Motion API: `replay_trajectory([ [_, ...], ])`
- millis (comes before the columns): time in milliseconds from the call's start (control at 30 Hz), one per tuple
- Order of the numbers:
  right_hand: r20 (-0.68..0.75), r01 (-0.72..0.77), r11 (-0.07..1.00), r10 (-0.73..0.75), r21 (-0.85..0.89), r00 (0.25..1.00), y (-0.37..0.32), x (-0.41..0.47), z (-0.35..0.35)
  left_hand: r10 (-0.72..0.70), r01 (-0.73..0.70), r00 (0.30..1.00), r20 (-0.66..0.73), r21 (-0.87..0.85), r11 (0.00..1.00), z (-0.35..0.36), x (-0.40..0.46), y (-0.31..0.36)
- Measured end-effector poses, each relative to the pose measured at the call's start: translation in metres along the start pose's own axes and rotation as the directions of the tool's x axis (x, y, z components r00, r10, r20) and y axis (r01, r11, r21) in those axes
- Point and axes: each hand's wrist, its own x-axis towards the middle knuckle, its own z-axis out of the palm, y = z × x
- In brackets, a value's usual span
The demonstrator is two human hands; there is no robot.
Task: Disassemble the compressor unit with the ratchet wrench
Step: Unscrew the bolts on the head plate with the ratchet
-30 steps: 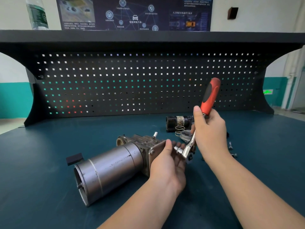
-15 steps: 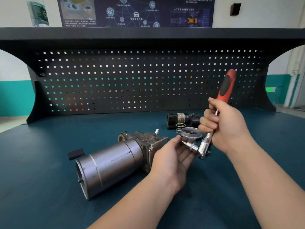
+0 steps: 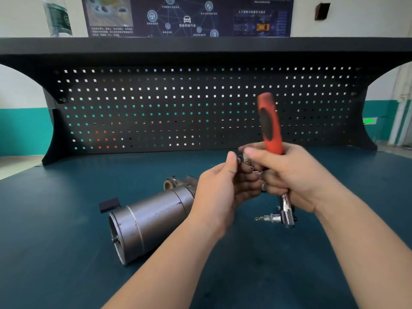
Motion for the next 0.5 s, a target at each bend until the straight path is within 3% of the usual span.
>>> replay_trajectory([
  [100,0.058,0.010,0.991,-0.002,-0.134,0.998,0.004,-0.001,0.007,0.044,-0.046,0.999,0.024,0.095,0.994,-0.004,0.002,0.000],
  [200,0.077,0.011,0.993,-0.001,-0.120,0.997,0.002,0.000,0.003,0.100,-0.114,0.992,0.075,0.217,0.970,-0.005,0.001,0.000],
  [300,-0.083,-0.061,0.998,0.062,0.015,0.995,0.003,0.008,-0.012,0.186,-0.200,0.980,0.072,0.402,0.894,-0.005,-0.001,0.007],
  [367,-0.239,-0.198,0.969,0.229,0.146,0.943,0.010,0.016,-0.033,0.273,-0.263,0.961,0.047,0.466,0.845,-0.009,-0.001,0.015],
  [433,-0.336,-0.344,0.906,0.413,0.246,0.846,0.021,0.019,-0.059,0.397,-0.321,0.918,0.019,0.626,0.711,-0.017,0.001,0.023],
  [500,-0.373,-0.439,0.850,0.523,0.292,0.766,0.037,0.021,-0.081,0.478,-0.287,0.878,0.014,0.816,0.502,-0.027,0.003,0.028],
])
